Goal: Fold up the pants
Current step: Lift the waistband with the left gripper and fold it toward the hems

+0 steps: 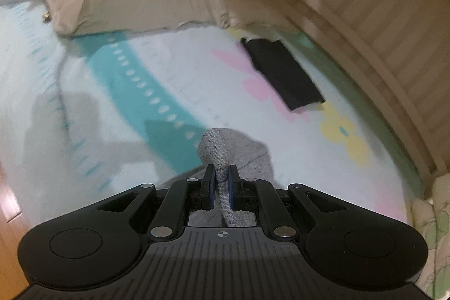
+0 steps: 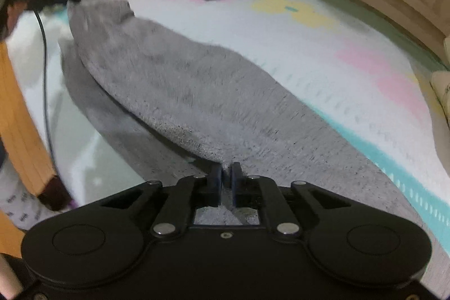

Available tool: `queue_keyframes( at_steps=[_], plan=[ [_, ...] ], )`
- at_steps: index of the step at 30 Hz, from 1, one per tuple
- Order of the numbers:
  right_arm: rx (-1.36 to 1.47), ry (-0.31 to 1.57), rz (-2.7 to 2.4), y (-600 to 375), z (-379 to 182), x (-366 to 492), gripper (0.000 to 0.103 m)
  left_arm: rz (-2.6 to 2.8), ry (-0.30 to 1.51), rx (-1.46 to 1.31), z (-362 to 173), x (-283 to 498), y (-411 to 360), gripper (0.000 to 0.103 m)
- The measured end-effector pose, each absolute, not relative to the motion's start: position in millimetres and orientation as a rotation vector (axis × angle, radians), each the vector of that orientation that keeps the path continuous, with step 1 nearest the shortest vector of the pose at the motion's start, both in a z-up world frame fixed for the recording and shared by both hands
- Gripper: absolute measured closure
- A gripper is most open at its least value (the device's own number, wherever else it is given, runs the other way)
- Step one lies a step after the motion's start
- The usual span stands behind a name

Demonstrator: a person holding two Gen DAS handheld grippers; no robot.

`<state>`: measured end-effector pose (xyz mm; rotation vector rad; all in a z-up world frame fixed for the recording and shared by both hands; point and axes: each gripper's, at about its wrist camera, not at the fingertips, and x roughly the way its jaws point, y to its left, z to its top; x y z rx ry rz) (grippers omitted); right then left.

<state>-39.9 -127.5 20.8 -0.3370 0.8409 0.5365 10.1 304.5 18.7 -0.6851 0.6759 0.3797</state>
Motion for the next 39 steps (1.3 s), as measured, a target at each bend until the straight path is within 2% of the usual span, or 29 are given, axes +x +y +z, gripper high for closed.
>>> queue_keyframes(
  at_steps=[5,8,9,11,12,13,15,17,20,26,29,32,36,39],
  plan=[
    [-0.385,0.887,0.603,-127.9,7.0,-47.5,0.091,0.478,0.892,-0.768,-17.7,14.1,318.2,0.090],
    [-0.500,0.962,0.607,-113.8,-16.6,-46.2,0.089,0.494,0.899,-0.863,-23.8,6.6,327.0,0.087],
    [-0.523,0.941,0.607,-112.1,-16.6,-48.4,0.084,0.495,0.878,-0.858,-17.8,4.3,327.3,0.087],
    [-0.528,0.916,0.610,-112.4,-8.0,-50.1,0.068,0.529,0.813,-0.759,2.8,-0.1,320.5,0.087],
    [-0.499,0.903,0.620,-115.7,-1.0,-49.3,0.051,0.556,0.774,-0.699,14.2,-3.2,316.0,0.087],
    [-0.450,0.883,0.631,-120.7,8.0,-47.6,0.040,0.582,0.725,-0.649,25.2,-7.0,310.9,0.087],
    [-0.368,0.840,0.633,-128.0,22.2,-43.5,0.034,0.582,0.635,-0.584,39.9,-8.6,303.9,0.087],
    [-0.301,0.830,0.611,-132.4,30.8,-34.4,0.034,0.514,0.605,-0.498,48.6,1.4,289.7,0.087],
    [-0.211,0.861,0.520,-137.5,27.0,-15.5,0.029,0.339,0.653,-0.418,43.2,22.4,262.6,0.087],
    [-0.168,0.994,0.364,-133.1,-10.7,21.3,0.030,0.034,0.869,-0.257,1.5,53.5,199.4,0.087],
    [-0.241,1.025,0.358,-129.0,-24.2,12.4,0.030,-0.033,1.074,-0.174,-31.8,50.0,183.5,0.087],
    [-0.273,1.010,0.388,-126.8,-21.1,-4.3,0.030,-0.048,1.052,-0.099,-33.4,37.3,178.1,0.087],
    [-0.321,1.004,0.431,-125.7,-15.4,-14.6,0.031,-0.049,1.097,-0.200,-20.1,47.7,193.8,0.087],
    [-0.308,1.001,0.453,-127.7,-1.0,-11.4,0.032,-0.032,0.982,-0.172,4.5,58.0,193.5,0.087]
  ],
)
